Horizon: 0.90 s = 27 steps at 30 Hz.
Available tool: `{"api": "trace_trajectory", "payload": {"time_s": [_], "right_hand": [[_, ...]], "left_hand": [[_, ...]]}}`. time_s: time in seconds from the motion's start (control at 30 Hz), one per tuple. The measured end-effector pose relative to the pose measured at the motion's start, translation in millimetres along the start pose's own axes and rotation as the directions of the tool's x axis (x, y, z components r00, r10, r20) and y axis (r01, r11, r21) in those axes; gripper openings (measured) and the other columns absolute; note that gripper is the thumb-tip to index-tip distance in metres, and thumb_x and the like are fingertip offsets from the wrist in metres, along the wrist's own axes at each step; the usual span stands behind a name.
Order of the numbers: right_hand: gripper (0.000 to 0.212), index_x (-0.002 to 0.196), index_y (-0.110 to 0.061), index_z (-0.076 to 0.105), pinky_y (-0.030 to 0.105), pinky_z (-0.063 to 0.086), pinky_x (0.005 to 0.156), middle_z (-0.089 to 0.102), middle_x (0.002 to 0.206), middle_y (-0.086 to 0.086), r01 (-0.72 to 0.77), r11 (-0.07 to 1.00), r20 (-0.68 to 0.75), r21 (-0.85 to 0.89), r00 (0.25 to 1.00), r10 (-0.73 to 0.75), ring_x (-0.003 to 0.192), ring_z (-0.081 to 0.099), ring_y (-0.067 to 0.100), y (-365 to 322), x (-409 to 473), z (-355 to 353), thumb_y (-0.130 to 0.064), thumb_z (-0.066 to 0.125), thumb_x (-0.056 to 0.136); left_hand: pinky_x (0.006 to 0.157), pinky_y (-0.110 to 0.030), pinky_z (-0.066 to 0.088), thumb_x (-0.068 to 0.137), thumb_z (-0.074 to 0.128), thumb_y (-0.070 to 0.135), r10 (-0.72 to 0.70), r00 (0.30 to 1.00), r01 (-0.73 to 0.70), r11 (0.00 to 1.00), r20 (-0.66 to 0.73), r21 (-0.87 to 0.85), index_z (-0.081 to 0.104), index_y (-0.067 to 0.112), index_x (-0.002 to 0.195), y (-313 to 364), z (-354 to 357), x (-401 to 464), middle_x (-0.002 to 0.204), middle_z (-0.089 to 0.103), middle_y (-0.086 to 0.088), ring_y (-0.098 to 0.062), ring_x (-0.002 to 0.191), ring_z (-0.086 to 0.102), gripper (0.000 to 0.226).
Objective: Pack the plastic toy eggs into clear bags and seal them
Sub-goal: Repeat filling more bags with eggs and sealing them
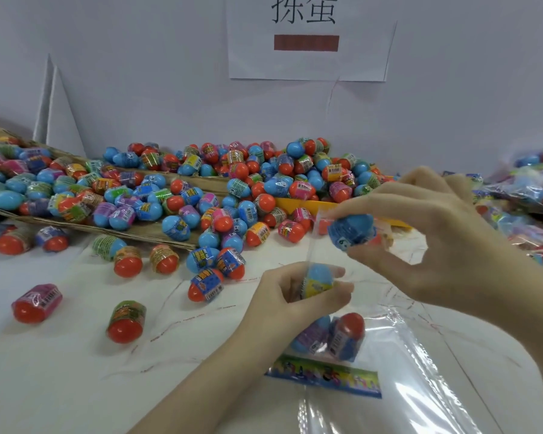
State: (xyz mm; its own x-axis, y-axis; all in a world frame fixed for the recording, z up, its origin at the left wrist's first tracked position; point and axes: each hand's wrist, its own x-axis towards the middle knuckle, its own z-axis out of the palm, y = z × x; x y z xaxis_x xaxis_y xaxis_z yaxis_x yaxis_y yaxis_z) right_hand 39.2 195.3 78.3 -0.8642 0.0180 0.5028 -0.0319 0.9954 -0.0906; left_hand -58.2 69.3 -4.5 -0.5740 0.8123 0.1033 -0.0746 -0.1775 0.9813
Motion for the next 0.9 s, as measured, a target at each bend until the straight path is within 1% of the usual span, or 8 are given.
{"api": "trace_trajectory", "payload": {"time_s": [0.1,0.2,0.37,0.47,0.6,0.7,0.77,0.9], "right_hand": [[0.04,0.109,-0.038,0.062,0.037,0.017,0.069,0.061,0.091,-0.012,0.001,0.997,0.07,-0.074,0.998,0.004,0.086,0.037,0.018,2.5,-2.0,0.2,-0.021,0.073,0.075],[0.044,0.11,-0.041,0.059,0.033,0.012,0.065,0.058,0.086,-0.017,0.008,0.997,0.113,-0.08,0.994,0.001,0.086,0.03,0.009,3.3,-3.7,-1.2,-0.02,0.074,0.074],[0.031,0.095,-0.053,0.036,0.026,0.011,0.068,0.054,0.082,-0.024,-0.09,0.996,0.177,-0.013,0.98,0.091,0.087,0.031,0.004,-1.9,-1.2,-7.7,-0.061,0.046,0.067],[0.043,0.091,-0.05,0.041,0.029,0.011,0.066,0.057,0.077,-0.022,-0.084,0.995,0.129,-0.046,0.988,0.089,0.085,0.035,0.008,-0.5,1.5,-5.9,-0.072,0.026,0.058],[0.055,0.092,-0.032,0.063,0.03,0.01,0.066,0.057,0.073,-0.015,-0.063,0.997,0.021,-0.048,0.998,0.064,0.077,0.039,0.013,-0.9,2.3,-1.0,-0.067,0.035,0.061],[0.045,0.089,-0.024,0.065,0.036,0.018,0.07,0.053,0.078,-0.015,-0.023,0.997,-0.034,-0.076,0.999,0.021,0.077,0.04,0.016,-1.9,2.3,1.0,-0.058,0.049,0.065],[0.03,0.094,-0.034,0.061,0.034,0.017,0.072,0.055,0.083,-0.019,-0.034,0.999,0.01,-0.002,0.999,0.034,0.083,0.039,0.013,-3.3,2.1,0.4,-0.046,0.065,0.066],[0.049,0.089,-0.055,0.043,0.027,0.012,0.066,0.046,0.088,-0.027,-0.035,0.997,0.082,0.066,0.996,0.029,0.084,0.031,0.003,-1.7,-0.4,-2.5,-0.025,0.076,0.069]], "left_hand": [[0.07,-0.016,0.054,0.05,0.071,0.032,0.007,0.999,-0.008,1.0,0.042,0.003,0.072,0.027,0.078,2.1,-0.1,-2.0,0.086,0.075,0.002,-0.011,0.083,0.07,0.028],[0.068,-0.015,0.053,0.052,0.07,0.029,0.01,0.998,-0.011,1.0,0.054,0.029,0.068,0.026,0.083,3.2,0.2,-2.9,0.086,0.074,0.002,-0.01,0.084,0.07,0.032],[0.07,-0.015,0.052,0.072,0.07,0.003,0.0,0.996,-0.006,0.998,0.085,0.067,0.067,0.021,0.091,4.7,-0.6,-3.5,0.091,0.074,0.002,-0.01,0.087,0.07,0.026],[0.071,-0.017,0.053,0.074,0.068,-0.004,-0.001,0.995,-0.006,0.997,0.096,0.08,0.066,0.019,0.093,4.8,-1.2,-4.4,0.092,0.074,0.002,-0.011,0.088,0.07,0.03],[0.076,-0.022,0.055,0.071,0.072,-0.004,0.009,0.995,-0.022,0.992,0.098,0.127,0.066,0.023,0.093,4.4,-1.4,-4.2,0.095,0.073,0.004,-0.013,0.089,0.07,0.035],[0.076,-0.025,0.056,0.068,0.075,-0.002,0.014,0.996,-0.025,0.992,0.093,0.126,0.067,0.025,0.091,4.0,-1.7,-4.0,0.093,0.074,0.001,-0.016,0.089,0.07,0.036],[0.071,-0.021,0.056,0.063,0.076,0.005,0.022,0.995,-0.031,0.996,0.097,0.085,0.068,0.026,0.089,4.6,-1.4,-4.6,0.089,0.074,0.002,-0.014,0.087,0.07,0.034],[0.065,-0.011,0.05,0.057,0.07,0.019,0.024,0.994,-0.027,0.999,0.11,0.025,0.066,0.023,0.09,7.1,-1.3,-4.6,0.08,0.074,0.009,-0.004,0.081,0.069,0.034]]}}
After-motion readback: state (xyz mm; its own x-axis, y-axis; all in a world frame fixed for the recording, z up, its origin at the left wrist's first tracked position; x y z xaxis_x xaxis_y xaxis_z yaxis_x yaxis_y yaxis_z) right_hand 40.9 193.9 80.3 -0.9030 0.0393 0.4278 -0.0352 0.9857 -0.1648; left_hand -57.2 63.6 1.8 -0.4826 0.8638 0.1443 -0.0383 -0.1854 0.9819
